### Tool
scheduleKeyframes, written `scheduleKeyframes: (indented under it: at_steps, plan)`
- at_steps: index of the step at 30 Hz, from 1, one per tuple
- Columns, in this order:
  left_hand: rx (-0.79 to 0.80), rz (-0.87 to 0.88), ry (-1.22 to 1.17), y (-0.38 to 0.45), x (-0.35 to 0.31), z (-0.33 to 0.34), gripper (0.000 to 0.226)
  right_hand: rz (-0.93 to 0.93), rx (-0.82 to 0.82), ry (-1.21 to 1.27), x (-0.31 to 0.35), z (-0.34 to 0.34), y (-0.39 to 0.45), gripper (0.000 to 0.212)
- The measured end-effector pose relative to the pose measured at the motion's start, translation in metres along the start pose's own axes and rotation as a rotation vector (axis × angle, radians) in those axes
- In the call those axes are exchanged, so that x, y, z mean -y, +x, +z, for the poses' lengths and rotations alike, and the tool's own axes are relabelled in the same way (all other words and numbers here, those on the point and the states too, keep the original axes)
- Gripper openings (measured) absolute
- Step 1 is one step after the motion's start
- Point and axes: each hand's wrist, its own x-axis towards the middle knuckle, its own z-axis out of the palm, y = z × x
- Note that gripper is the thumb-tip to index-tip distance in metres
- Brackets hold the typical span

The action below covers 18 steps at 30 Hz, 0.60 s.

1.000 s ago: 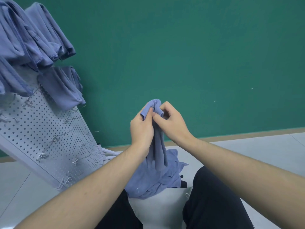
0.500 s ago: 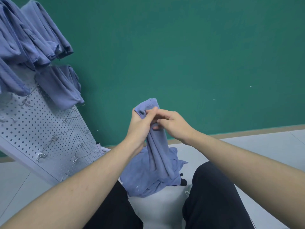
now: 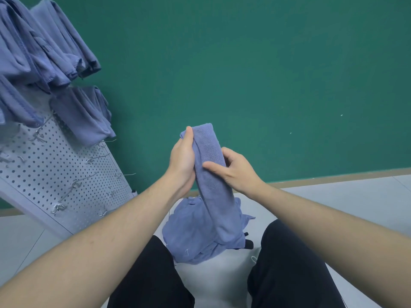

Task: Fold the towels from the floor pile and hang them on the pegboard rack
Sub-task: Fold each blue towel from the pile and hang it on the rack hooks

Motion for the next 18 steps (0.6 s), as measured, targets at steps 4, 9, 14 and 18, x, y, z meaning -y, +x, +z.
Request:
scheduleKeyframes:
  at_steps: [4, 9, 14, 18]
  plan:
    - [-0.025, -0.033, -0.091, -0.001, -0.001, -0.001, 0.05, 0.019, 0.007, 0.02, 0.002, 0.011, -0.002, 0.042]
    - [-0.088, -0.074, -0.218, 0.003, -0.006, -0.013, 0.045, 0.067, 0.118, -0.024, -0.008, 0.018, -0.004, 0.046]
    - [-0.155, -0.081, -0.308, 0.004, -0.004, -0.025, 0.044, 0.13, 0.168, -0.016, -0.013, 0.014, -0.003, 0.034]
    - [-0.246, -0.109, -0.424, 0.016, 0.001, -0.05, 0.047, 0.205, 0.173, 0.029, -0.017, 0.007, 0.0, 0.055]
